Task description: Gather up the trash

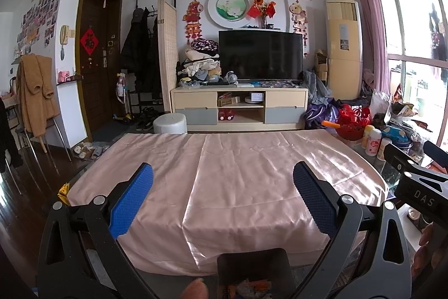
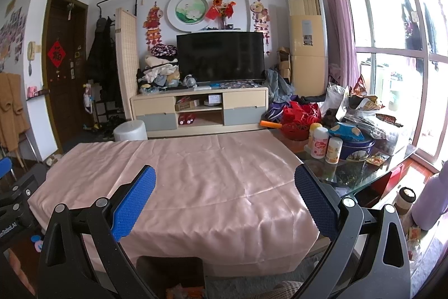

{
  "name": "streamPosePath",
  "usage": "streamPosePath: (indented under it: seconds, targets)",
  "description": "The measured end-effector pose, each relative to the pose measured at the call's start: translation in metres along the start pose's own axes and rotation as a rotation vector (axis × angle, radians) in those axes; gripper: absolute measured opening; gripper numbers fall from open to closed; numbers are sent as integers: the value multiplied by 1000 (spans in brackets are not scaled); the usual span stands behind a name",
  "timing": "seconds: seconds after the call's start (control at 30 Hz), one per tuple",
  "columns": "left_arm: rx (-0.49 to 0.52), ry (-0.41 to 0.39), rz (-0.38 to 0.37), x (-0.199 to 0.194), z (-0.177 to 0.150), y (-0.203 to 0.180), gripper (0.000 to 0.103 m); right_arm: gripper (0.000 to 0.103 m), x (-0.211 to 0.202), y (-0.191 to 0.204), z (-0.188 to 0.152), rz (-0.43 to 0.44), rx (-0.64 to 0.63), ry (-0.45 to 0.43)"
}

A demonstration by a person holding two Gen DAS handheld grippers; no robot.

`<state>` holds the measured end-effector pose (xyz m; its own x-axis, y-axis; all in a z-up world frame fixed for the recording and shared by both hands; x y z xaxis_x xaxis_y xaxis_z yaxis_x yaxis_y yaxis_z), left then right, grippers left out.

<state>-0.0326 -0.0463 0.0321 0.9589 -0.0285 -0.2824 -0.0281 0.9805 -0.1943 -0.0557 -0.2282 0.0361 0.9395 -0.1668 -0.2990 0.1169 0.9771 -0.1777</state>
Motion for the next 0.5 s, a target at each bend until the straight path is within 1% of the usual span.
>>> streamPosePath:
  seconds: [0.17, 0.5]
  targets:
    - [-8, 4, -14, 0, -4, 2, 95, 100, 1, -1, -1, -1, 1, 3]
    - [-4, 6, -17, 3, -3, 3, 95, 100, 2, -1, -8, -10, 6, 17]
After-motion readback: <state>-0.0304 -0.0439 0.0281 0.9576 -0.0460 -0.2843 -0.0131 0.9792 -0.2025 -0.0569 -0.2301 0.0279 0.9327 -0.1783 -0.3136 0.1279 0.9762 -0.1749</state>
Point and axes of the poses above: each gripper's, at about its wrist camera, not at the fingertips, and x roughly the way its jaws point, y to its left, z to its top, the point moved 1 cm from there along x, roughly the way its jaws point, and after that the axes turned 13 degrees about -x, right-handed, at the moved point
